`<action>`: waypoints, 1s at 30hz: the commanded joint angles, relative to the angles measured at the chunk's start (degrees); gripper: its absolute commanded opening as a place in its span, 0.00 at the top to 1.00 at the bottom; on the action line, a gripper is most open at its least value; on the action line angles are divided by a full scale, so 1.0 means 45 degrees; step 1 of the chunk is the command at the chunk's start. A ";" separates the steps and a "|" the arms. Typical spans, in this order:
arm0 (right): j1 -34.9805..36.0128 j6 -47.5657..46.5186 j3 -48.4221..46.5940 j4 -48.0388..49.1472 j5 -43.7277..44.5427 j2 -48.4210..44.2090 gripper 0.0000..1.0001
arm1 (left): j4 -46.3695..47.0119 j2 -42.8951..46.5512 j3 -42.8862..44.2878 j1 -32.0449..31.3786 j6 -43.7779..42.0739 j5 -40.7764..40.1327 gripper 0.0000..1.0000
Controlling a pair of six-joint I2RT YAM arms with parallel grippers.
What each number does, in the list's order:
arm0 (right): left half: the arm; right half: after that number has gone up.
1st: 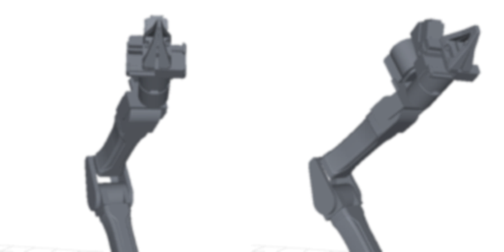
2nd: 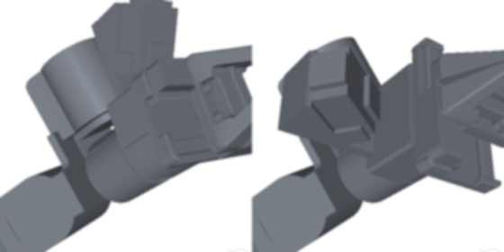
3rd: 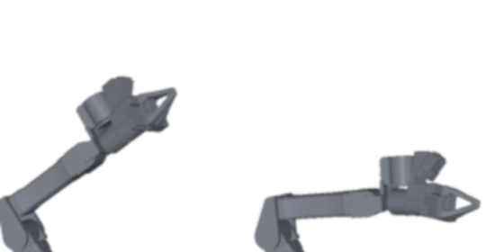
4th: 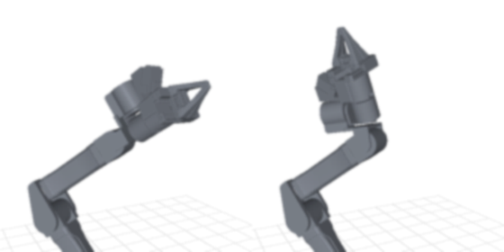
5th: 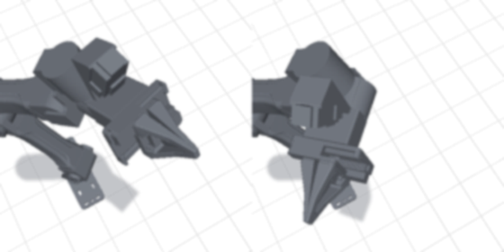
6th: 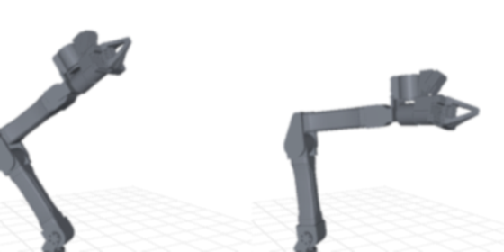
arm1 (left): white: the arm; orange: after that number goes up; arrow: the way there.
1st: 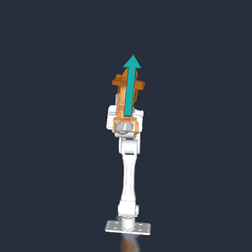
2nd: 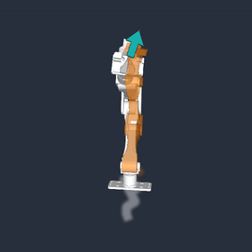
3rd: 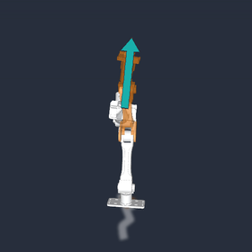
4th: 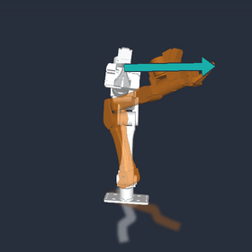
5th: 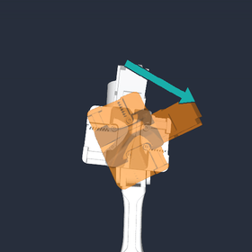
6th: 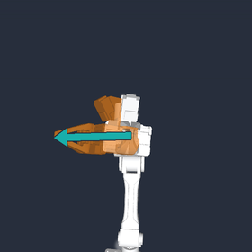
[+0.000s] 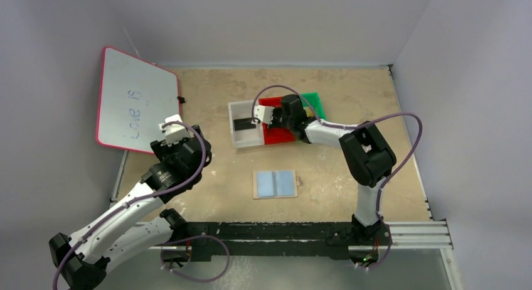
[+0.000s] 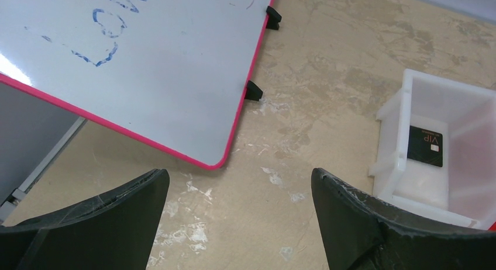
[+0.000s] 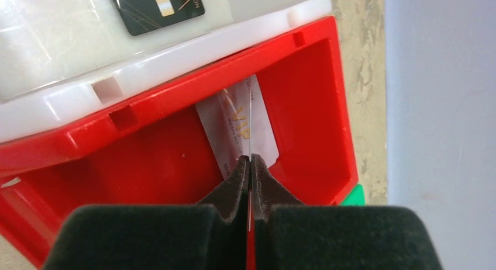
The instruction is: Take the credit cards out of the card holder
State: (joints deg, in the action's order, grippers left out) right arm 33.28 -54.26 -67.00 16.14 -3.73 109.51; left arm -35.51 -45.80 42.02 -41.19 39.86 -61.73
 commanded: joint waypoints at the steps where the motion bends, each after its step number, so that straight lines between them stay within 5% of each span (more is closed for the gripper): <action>1: -0.0011 -0.0962 -0.0587 0.0374 0.0666 0.0227 1.00 | 0.0210 0.0235 0.0446 0.0074 0.0001 -0.0771 0.08; 17: 0.0007 -0.1745 -0.1673 0.0374 0.0630 0.1430 0.91 | -0.0349 -0.0207 0.0777 0.0071 0.0328 -0.0658 0.07; 27: -0.0012 -0.2097 -0.1869 -0.0760 -0.0270 0.1210 0.75 | -0.0464 0.0061 0.0710 0.0078 0.0409 -0.0108 0.06; 30: -0.0012 -0.2002 -0.1954 -0.1083 -0.0521 0.1000 0.62 | -0.0523 0.0061 0.0721 0.0075 0.0420 -0.0122 0.07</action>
State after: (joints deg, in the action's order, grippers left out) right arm 33.34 -62.41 -73.08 13.17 -3.22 116.64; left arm -37.67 -46.11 43.03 -41.19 41.19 -62.39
